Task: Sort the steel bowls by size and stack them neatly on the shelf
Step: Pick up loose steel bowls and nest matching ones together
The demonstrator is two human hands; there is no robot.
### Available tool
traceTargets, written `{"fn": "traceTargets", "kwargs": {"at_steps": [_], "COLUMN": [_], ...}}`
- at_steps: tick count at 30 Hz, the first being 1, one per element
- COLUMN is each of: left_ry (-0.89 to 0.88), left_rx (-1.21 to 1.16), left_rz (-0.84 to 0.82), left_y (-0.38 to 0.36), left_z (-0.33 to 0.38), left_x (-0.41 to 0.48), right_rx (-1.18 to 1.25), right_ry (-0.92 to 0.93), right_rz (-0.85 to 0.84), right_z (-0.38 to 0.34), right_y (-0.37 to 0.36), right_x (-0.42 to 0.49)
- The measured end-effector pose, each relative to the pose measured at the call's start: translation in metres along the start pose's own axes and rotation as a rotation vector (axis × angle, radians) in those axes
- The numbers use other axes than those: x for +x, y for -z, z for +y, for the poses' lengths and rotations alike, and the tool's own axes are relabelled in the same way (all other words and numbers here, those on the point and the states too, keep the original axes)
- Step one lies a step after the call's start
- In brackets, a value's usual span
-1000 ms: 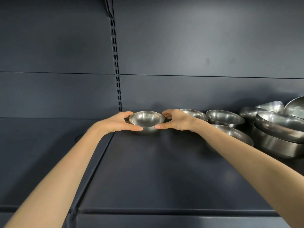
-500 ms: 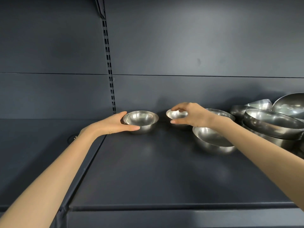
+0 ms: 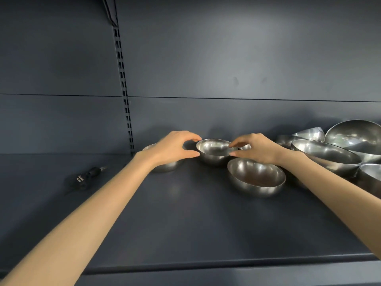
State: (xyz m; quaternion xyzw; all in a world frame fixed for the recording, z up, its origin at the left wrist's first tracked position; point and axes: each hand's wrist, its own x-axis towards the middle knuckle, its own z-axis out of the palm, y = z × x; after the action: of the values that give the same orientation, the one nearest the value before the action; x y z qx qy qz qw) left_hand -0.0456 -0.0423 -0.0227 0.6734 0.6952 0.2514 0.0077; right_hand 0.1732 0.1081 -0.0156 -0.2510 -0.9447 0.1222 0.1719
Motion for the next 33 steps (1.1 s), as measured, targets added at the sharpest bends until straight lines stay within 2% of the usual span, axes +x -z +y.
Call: {"fn": "traceTargets", "kwargs": {"at_steps": [5,15,26,33], "left_ry": [-0.012,-0.020,-0.046,-0.063], "left_rx": [-0.015,-0.130,0.047,0.018], "left_rz": [-0.067,-0.026,0.063,0.128], "left_y": [-0.021,-0.033,-0.036,-0.022], "left_z": [0.002,0.002,0.013,0.017], "left_x": [0.019,0.029,0.035,0.036], "right_rx": [0.044,0.048,0.135,0.227], "right_ry": [0.027,0.065,0.047,0.040], "right_rz": [-0.014,0.005,0.048,0.128], "right_z": [0.009,0.025,0.022,0.014], "right_y": [0.000,-0.002,-0.001,0.002], "right_x": [-0.001,0.004,0.000,-0.005]}}
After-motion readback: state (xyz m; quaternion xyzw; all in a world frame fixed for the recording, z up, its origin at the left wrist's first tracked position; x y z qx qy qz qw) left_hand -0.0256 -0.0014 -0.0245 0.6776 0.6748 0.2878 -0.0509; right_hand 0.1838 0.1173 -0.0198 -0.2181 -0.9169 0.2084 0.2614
